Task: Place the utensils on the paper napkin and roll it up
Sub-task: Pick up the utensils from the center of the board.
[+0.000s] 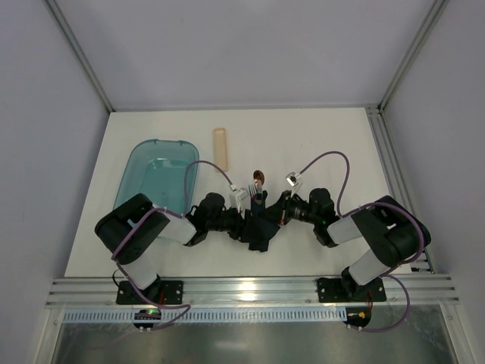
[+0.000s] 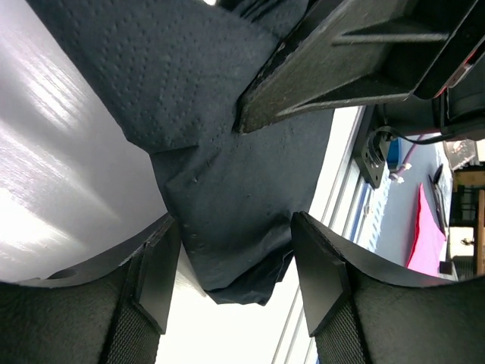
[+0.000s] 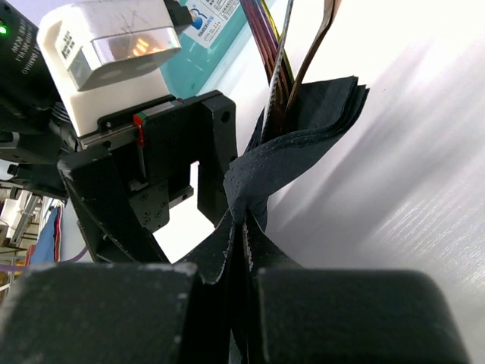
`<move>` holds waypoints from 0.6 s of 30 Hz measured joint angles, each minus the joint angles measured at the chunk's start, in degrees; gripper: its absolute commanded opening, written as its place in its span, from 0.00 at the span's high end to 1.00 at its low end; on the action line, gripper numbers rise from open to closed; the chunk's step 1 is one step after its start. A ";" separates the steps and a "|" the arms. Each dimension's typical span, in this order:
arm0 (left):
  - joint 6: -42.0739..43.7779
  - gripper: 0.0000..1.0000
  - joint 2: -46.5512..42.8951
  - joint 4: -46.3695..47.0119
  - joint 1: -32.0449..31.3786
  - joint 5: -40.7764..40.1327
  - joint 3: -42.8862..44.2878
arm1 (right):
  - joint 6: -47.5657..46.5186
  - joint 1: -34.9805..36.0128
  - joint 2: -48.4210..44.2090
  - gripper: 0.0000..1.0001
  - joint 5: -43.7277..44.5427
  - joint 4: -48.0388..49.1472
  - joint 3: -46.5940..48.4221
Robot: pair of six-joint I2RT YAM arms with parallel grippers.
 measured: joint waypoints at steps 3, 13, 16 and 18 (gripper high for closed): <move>-0.72 0.41 1.16 2.29 0.00 1.03 -0.42 | 0.15 0.00 -0.17 0.96 -0.13 0.87 -0.24; -2.71 0.55 2.60 6.47 0.00 2.86 -1.14 | 0.96 0.00 -0.35 0.96 -0.74 2.86 -0.81; -2.91 0.64 2.71 6.99 0.02 3.26 -1.14 | 1.14 -0.02 -0.35 0.96 -1.14 3.34 -0.81; -2.86 0.74 2.73 7.19 0.02 3.48 -1.14 | 1.18 -0.02 -0.35 0.96 -1.44 3.65 -0.81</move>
